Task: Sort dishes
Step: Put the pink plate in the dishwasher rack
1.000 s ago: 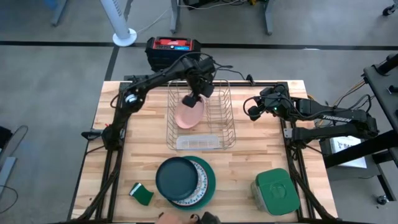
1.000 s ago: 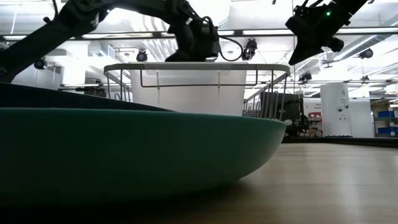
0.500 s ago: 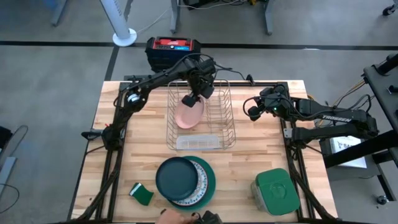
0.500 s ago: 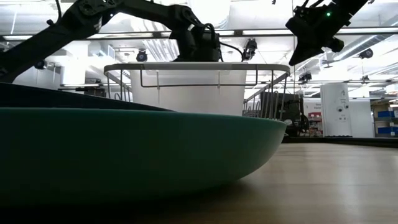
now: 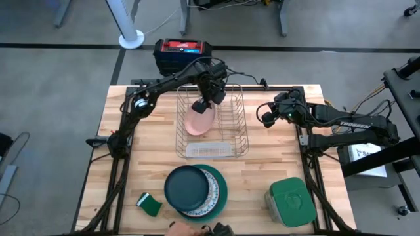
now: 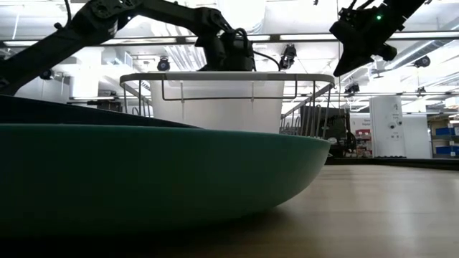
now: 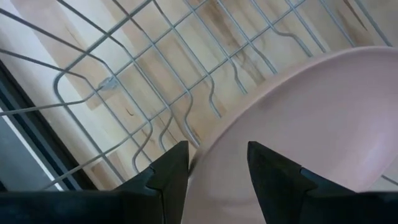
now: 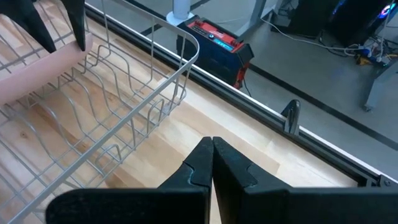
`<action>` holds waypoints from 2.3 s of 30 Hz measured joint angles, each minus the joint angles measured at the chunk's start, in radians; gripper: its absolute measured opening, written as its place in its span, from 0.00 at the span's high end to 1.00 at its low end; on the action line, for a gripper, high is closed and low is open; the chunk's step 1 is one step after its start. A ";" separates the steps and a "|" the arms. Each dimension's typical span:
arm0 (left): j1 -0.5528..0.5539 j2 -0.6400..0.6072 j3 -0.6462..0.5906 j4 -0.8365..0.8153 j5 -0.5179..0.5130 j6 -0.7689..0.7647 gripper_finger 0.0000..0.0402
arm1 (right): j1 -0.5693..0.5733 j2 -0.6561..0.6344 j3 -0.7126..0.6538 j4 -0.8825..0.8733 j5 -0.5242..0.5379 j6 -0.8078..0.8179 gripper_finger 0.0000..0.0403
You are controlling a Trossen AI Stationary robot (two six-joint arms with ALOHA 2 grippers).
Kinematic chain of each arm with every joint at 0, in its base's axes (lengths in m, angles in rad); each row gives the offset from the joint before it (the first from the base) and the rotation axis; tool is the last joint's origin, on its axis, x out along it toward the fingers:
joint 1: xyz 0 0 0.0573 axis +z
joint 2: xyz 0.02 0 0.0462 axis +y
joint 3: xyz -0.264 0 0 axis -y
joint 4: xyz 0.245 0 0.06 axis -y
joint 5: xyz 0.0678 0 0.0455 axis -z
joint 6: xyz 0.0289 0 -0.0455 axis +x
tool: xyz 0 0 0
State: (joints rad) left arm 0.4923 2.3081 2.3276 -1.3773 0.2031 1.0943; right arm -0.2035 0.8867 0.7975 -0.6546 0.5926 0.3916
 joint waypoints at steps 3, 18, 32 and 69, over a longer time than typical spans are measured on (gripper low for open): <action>0.000 0.000 0.000 0.000 0.000 -0.003 0.62 | 0.000 0.000 0.000 0.000 0.000 0.000 1.00; 0.001 -0.001 0.000 0.006 -0.020 -0.002 0.91 | 0.000 0.000 0.000 0.001 0.000 0.000 1.00; -0.005 -0.016 0.027 0.015 -0.165 -0.042 1.00 | 0.000 0.000 0.000 0.001 0.003 0.000 1.00; -0.248 -0.253 0.015 0.126 -1.267 -0.675 1.00 | 0.000 0.000 0.000 0.007 0.010 -0.011 1.00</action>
State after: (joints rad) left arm 0.2446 2.0546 2.3422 -1.2511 -1.0643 0.4198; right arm -0.2035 0.8871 0.7975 -0.6476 0.6029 0.3809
